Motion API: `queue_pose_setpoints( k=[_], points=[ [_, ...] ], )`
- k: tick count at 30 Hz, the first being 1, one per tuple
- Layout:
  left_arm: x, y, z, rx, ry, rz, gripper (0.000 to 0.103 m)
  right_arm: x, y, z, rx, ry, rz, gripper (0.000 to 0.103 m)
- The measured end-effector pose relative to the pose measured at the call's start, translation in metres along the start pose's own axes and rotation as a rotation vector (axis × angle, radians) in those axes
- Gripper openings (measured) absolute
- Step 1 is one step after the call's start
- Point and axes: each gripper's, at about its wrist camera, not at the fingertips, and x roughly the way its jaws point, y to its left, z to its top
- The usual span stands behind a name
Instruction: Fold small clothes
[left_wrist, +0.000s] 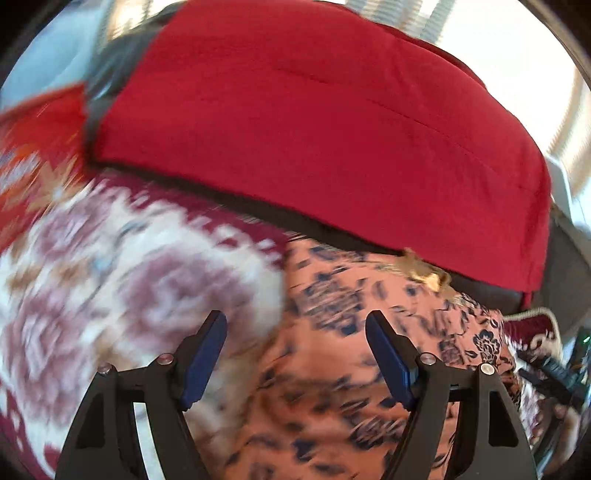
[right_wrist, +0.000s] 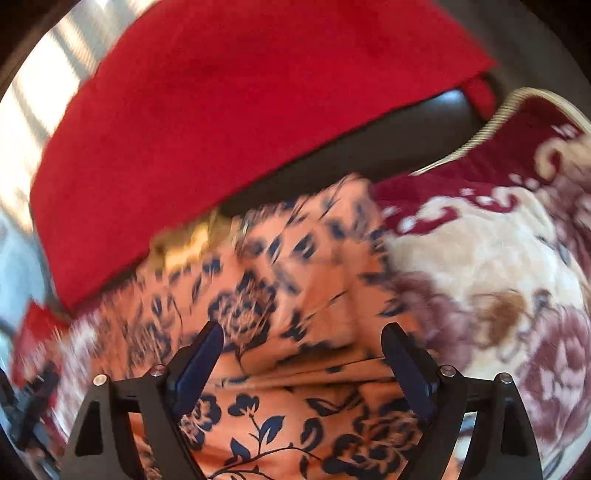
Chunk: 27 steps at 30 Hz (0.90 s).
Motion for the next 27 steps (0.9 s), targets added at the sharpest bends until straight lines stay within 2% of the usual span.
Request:
queue_pose_setpoints(
  k=[3, 5, 7, 8, 9, 10, 11, 12, 13, 16, 17, 18, 19, 20, 21, 22, 24, 25, 26, 27],
  points=[
    [0.031, -0.030, 0.004, 0.071, 0.041, -0.009, 0.078, -0.032, -0.008, 0.013, 0.082, -0.113, 0.068, 0.089],
    [0.059, -0.040, -0.003, 0.106, 0.111, 0.023, 0.078, -0.040, 0.001, 0.024, 0.093, -0.127, 0.182, 0.089],
    [0.084, -0.044, -0.014, 0.135, 0.189, 0.052, 0.078, -0.028, 0.014, 0.036, 0.078, -0.055, 0.291, 0.090],
    [0.098, -0.046, -0.023, 0.164, 0.230, 0.078, 0.078, -0.013, 0.025, 0.035, 0.069, 0.003, 0.354, 0.090],
    [0.103, -0.047, -0.029, 0.193, 0.233, 0.096, 0.079, 0.009, 0.031, 0.034, 0.062, 0.083, 0.411, 0.090],
    [0.102, -0.050, -0.033, 0.222, 0.198, 0.110, 0.082, 0.028, 0.034, 0.032, 0.061, 0.148, 0.422, 0.090],
    [0.100, -0.052, -0.035, 0.241, 0.173, 0.125, 0.083, 0.052, 0.034, 0.032, 0.067, 0.222, 0.391, 0.090],
    [0.100, -0.052, -0.035, 0.240, 0.176, 0.127, 0.083, 0.075, 0.027, 0.034, 0.096, 0.269, 0.316, 0.090],
    [0.100, -0.050, -0.034, 0.229, 0.185, 0.119, 0.084, 0.084, 0.018, 0.040, 0.143, 0.248, 0.306, 0.090],
    [0.103, -0.042, -0.031, 0.197, 0.204, 0.113, 0.092, 0.076, 0.002, 0.060, 0.256, 0.113, 0.378, 0.090],
    [0.105, -0.038, -0.032, 0.180, 0.206, 0.106, 0.094, 0.079, -0.002, 0.063, 0.305, 0.106, 0.413, 0.091],
    [0.105, -0.034, -0.032, 0.171, 0.205, 0.104, 0.097, 0.088, 0.000, 0.064, 0.321, 0.150, 0.446, 0.091],
    [0.106, -0.033, -0.034, 0.164, 0.199, 0.104, 0.099, 0.099, 0.006, 0.063, 0.304, 0.230, 0.501, 0.091],
    [0.106, -0.032, -0.035, 0.159, 0.193, 0.105, 0.099, 0.108, 0.014, 0.063, 0.247, 0.286, 0.533, 0.091],
    [0.106, -0.032, -0.035, 0.158, 0.189, 0.107, 0.099, 0.109, 0.018, 0.065, 0.157, 0.255, 0.428, 0.090],
    [0.105, -0.032, -0.036, 0.160, 0.185, 0.108, 0.099, 0.113, 0.010, 0.070, 0.151, 0.214, 0.320, 0.089],
    [0.104, -0.032, -0.036, 0.162, 0.183, 0.111, 0.099, 0.108, -0.014, 0.073, 0.323, 0.139, 0.321, 0.090],
    [0.104, -0.032, -0.036, 0.160, 0.182, 0.110, 0.099, 0.094, -0.016, 0.075, 0.334, 0.071, 0.247, 0.091],
    [0.104, -0.032, -0.038, 0.158, 0.180, 0.108, 0.099, 0.077, -0.009, 0.076, 0.279, 0.010, 0.183, 0.090],
    [0.107, -0.033, -0.038, 0.158, 0.176, 0.109, 0.101, 0.067, -0.002, 0.076, 0.226, -0.014, 0.188, 0.091]
  ],
)
